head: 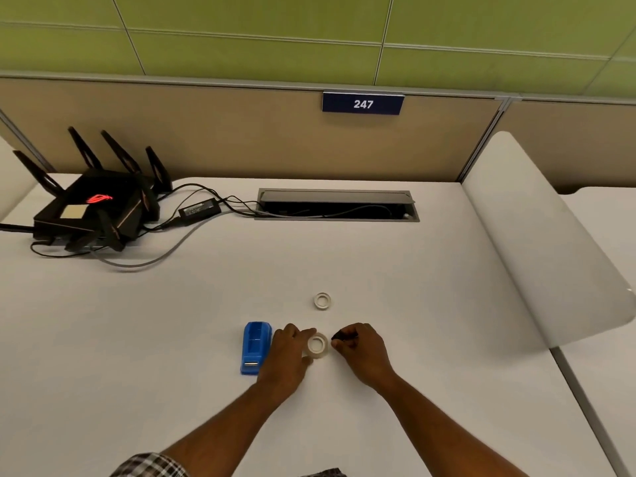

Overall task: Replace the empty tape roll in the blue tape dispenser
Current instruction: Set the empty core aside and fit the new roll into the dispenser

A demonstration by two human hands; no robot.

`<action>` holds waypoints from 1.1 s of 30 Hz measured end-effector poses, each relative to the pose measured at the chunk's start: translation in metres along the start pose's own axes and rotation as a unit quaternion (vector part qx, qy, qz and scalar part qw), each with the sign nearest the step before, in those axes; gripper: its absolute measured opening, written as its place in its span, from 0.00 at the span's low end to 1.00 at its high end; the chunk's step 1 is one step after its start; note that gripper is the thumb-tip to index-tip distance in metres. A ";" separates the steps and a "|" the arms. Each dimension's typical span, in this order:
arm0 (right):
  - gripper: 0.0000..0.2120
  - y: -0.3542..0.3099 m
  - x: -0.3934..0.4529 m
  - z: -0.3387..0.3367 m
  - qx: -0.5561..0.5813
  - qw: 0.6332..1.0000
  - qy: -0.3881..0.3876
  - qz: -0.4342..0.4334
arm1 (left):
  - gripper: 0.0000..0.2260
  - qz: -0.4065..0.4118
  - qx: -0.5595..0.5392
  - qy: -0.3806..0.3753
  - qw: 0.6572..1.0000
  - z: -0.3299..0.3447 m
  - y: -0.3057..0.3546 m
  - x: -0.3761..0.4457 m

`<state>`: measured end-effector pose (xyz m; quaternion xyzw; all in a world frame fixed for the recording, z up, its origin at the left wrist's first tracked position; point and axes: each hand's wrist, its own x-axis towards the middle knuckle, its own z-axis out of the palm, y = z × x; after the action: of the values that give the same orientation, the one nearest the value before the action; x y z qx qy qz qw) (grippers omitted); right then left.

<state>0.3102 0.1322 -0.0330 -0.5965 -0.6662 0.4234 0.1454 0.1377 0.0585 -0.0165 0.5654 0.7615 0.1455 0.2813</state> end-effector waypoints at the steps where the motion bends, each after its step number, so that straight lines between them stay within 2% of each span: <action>1: 0.08 0.000 -0.002 0.000 0.001 1.000 -0.002 0.000 | 0.26 0.001 0.004 0.000 1.000 0.001 0.000 0.000; 7: 0.09 -0.002 -0.013 0.002 0.012 1.000 -0.009 0.001 | 0.36 0.014 0.022 -0.010 1.000 0.003 0.003 0.001; 12: 0.07 -0.005 -0.022 0.003 0.011 1.000 -0.013 0.005 | 0.25 0.028 0.017 -0.007 0.999 0.000 0.008 0.007; 19: 0.06 -0.013 -0.033 0.002 0.028 0.999 -0.004 0.018 | 0.22 0.013 -0.017 -0.009 1.000 -0.001 0.000 0.003; 23: 0.05 -0.017 -0.039 0.004 0.104 0.994 0.004 0.036 | 0.22 -0.024 -0.115 0.004 0.993 -0.010 0.006 -0.007; 27: 0.06 -0.031 -0.049 0.015 0.188 0.981 0.003 0.043 | 0.20 -0.073 -0.264 -0.005 0.962 -0.029 0.001 -0.016; 30: 0.10 -0.044 -0.054 0.021 0.224 0.974 0.006 0.029 | 0.21 -0.058 -0.357 -0.050 0.931 -0.044 -0.004 -0.023; 33: 0.10 -0.057 -0.061 0.029 0.262 0.965 0.005 0.010 | 0.16 -0.039 -0.386 -0.066 0.920 -0.057 -0.014 -0.030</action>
<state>0.2669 0.0693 0.0108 -0.5465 -0.5249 0.5816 0.2961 0.0985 0.0312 0.0294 0.3917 0.6474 0.3791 0.5327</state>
